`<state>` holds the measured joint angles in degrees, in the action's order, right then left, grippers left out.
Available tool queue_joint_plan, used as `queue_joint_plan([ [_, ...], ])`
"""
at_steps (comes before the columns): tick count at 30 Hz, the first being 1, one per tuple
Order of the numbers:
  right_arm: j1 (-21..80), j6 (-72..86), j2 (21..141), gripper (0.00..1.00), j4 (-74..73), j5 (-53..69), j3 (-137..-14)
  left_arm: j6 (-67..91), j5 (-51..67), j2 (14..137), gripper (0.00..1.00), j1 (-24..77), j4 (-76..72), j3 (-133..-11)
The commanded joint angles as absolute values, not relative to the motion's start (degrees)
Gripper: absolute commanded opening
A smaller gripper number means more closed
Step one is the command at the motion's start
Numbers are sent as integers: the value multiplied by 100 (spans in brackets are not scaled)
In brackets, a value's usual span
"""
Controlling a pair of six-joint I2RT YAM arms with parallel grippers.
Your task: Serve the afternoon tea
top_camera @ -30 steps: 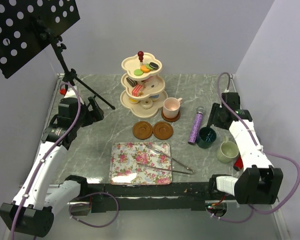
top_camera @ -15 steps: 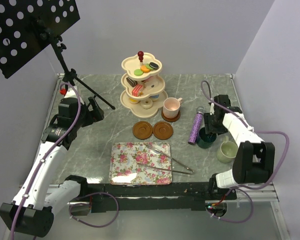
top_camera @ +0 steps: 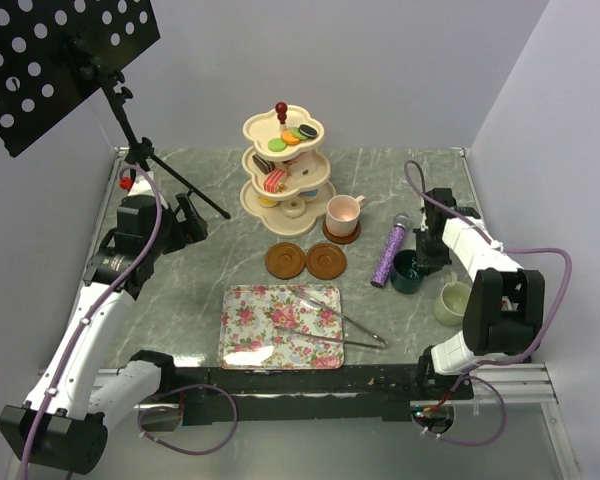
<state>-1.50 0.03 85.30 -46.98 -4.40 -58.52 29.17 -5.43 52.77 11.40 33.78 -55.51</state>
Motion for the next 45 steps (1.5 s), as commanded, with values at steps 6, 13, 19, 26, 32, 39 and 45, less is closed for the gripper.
queue_joint_plan([
  [6, 385, 2450, 7428, 0, -5950, -527, -6635, 2891, -475, 5361, 100, 1169, 3305, -5766],
  [13, 1369, 4050, 7549, 0, -6205, -685, -6996, 2936, -369, 5423, 100, 1195, 3270, -5766],
  [19, 2117, 4860, 8076, 0, -5758, -510, -7093, 2918, -413, 5361, 100, 1222, 3313, -5731],
  [26, 2803, 4949, 9034, 0, -5704, -747, -7777, 2900, -501, 5291, 100, 1222, 3331, -5722],
  [32, 3023, 4721, 9843, 0, -5739, -826, -8507, 2848, -597, 5282, 100, 1222, 3349, -5739],
  [39, 3129, 4395, 10406, 0, -5915, -993, -8868, 2830, -686, 5238, 100, 1222, 3349, -5731],
  [45, 3146, 4289, 10494, 0, -5696, -1002, -8754, 2821, -677, 5282, 100, 1222, 3349, -5748],
])
